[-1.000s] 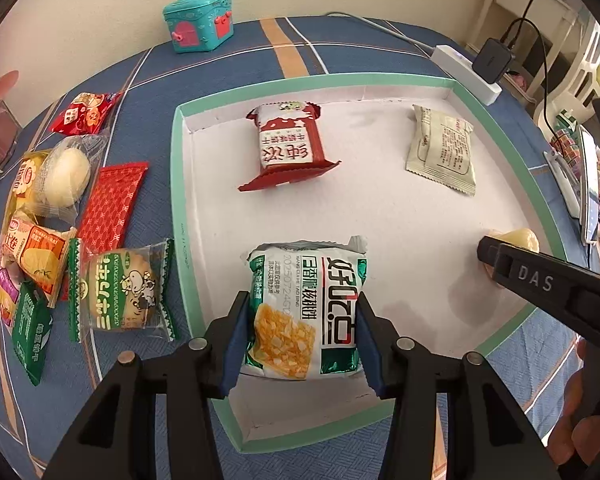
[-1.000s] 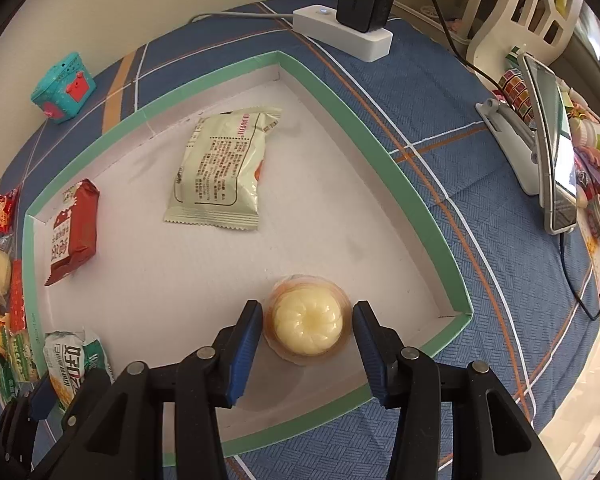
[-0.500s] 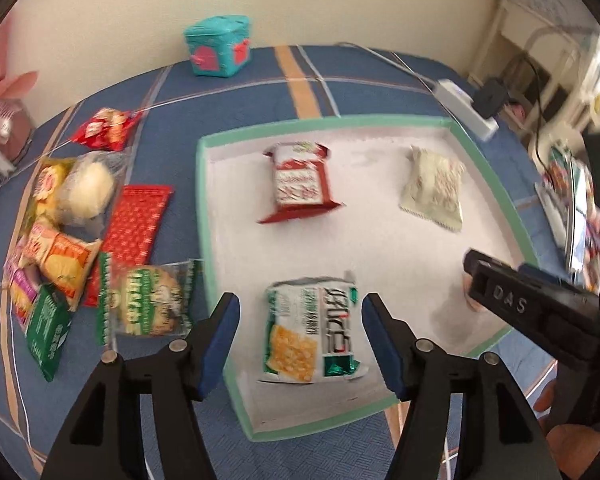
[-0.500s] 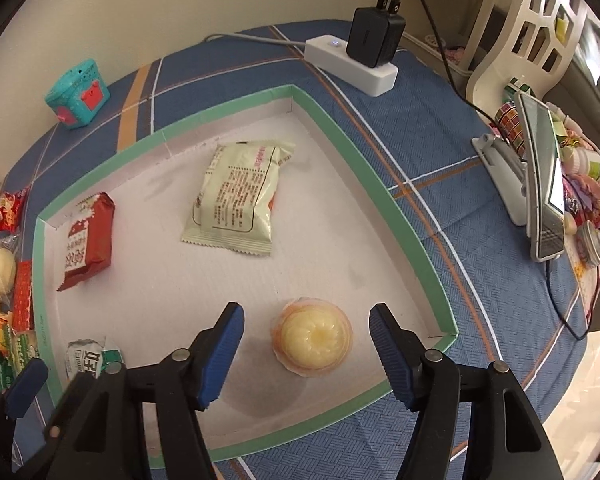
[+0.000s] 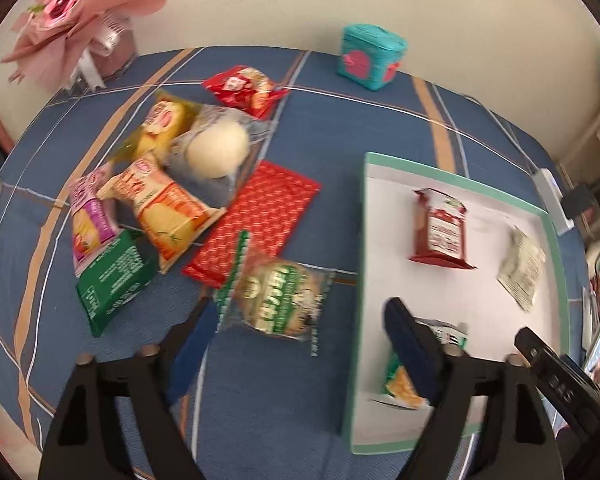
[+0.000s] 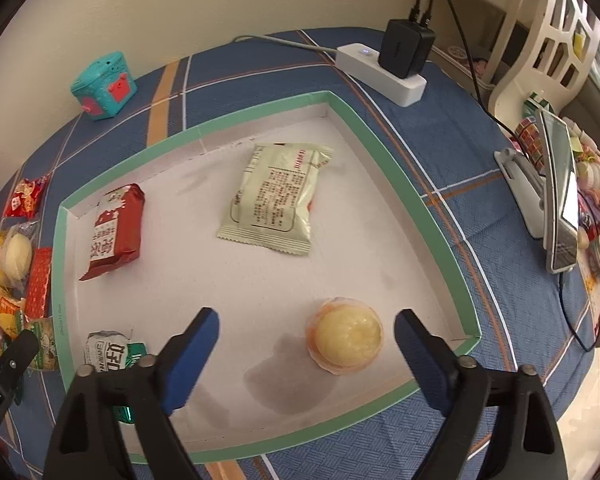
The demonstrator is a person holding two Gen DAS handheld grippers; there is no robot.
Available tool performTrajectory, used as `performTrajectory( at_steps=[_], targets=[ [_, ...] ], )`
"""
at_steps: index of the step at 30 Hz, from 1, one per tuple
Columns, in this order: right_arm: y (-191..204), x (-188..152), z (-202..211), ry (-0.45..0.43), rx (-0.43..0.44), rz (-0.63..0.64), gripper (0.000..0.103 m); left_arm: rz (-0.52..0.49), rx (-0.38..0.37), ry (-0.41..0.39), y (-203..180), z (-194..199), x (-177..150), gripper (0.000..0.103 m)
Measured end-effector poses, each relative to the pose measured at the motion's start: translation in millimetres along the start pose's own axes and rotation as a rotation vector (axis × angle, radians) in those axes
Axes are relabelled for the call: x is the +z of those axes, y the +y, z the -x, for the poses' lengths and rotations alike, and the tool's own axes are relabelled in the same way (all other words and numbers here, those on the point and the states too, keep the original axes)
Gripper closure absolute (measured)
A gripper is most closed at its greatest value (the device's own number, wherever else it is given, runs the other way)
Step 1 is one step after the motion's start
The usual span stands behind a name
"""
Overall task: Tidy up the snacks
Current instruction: 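Lift both tools away from the tray toward the remaining snacks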
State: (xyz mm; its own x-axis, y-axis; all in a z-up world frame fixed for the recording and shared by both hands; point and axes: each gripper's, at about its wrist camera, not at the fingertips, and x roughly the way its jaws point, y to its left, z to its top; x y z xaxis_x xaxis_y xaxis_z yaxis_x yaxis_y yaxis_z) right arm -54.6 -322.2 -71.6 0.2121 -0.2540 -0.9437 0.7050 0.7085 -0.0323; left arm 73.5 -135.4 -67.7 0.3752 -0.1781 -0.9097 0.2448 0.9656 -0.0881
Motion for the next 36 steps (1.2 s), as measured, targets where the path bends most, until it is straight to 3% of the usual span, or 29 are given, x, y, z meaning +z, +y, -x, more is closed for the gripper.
performTrajectory(
  at_steps=[1,11,20,26,36],
  targets=[
    [1.0,0.1,0.0,-0.002,0.002,0.004,0.000,0.004,0.008,-0.011,2.6,0.6,0.0,0.006],
    [-0.1,-0.7,3.2,-0.022,-0.002,-0.014,0.000,0.012,0.018,-0.051,13.3,8.1,3.7,0.005],
    [14.7,-3.9,7.5,-0.022,0.056,0.009,0.000,0.015,-0.008,-0.018,24.0,8.6,10.4,0.005],
    [33.5,-6.5,13.3,-0.022,0.119,0.041,0.000,0.021,-0.009,-0.023,45.1,16.9,20.8,0.005],
    [64.6,-6.6,39.6,-0.087,0.196,0.094,0.000,0.061,0.031,-0.096,100.6,40.0,41.5,0.005]
  ],
)
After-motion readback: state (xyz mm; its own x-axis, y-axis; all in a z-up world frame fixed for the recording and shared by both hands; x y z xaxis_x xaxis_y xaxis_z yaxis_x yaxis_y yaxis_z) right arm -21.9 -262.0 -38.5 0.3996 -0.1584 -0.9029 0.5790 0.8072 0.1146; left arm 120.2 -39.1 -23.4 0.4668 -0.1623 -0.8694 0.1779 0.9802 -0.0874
